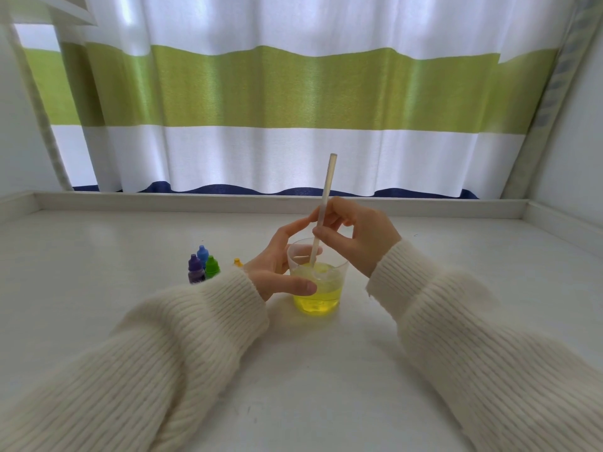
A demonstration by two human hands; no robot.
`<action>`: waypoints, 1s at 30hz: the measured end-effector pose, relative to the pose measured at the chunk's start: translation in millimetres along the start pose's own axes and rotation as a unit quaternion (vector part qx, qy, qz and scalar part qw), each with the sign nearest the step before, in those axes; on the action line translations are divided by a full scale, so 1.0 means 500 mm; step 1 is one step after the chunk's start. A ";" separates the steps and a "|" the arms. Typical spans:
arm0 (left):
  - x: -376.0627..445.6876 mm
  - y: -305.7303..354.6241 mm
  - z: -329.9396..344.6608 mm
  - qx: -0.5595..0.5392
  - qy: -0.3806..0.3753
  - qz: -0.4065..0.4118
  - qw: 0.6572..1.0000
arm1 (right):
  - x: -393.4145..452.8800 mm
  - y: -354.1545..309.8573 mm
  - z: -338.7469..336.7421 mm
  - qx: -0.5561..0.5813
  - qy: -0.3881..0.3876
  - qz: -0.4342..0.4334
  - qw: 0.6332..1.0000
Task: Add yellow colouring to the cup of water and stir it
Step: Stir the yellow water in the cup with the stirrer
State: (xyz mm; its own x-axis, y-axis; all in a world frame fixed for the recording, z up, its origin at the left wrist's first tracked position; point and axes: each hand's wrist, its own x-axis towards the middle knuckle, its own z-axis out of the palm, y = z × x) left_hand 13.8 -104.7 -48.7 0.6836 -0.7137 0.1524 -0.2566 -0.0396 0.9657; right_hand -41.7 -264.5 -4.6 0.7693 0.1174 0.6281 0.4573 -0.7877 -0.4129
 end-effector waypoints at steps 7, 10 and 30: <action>-0.002 0.001 0.001 -0.011 0.005 -0.007 1.000 | -0.001 0.006 -0.005 -0.033 0.017 -0.005 0.999; -0.003 0.003 0.002 -0.011 0.006 -0.006 1.000 | -0.003 0.002 -0.008 -0.019 0.014 0.003 1.000; 0.002 -0.012 -0.009 0.006 -0.017 0.022 1.000 | -0.009 -0.025 -0.007 0.102 -0.029 0.021 0.994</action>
State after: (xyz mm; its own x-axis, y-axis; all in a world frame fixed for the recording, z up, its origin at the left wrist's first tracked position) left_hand 19.2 -101.8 -53.4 0.6476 -0.7388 0.1864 -0.2942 -0.0168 0.9556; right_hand -52.2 -257.2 0.1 0.8118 0.1263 0.5702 0.4999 -0.6550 -0.5667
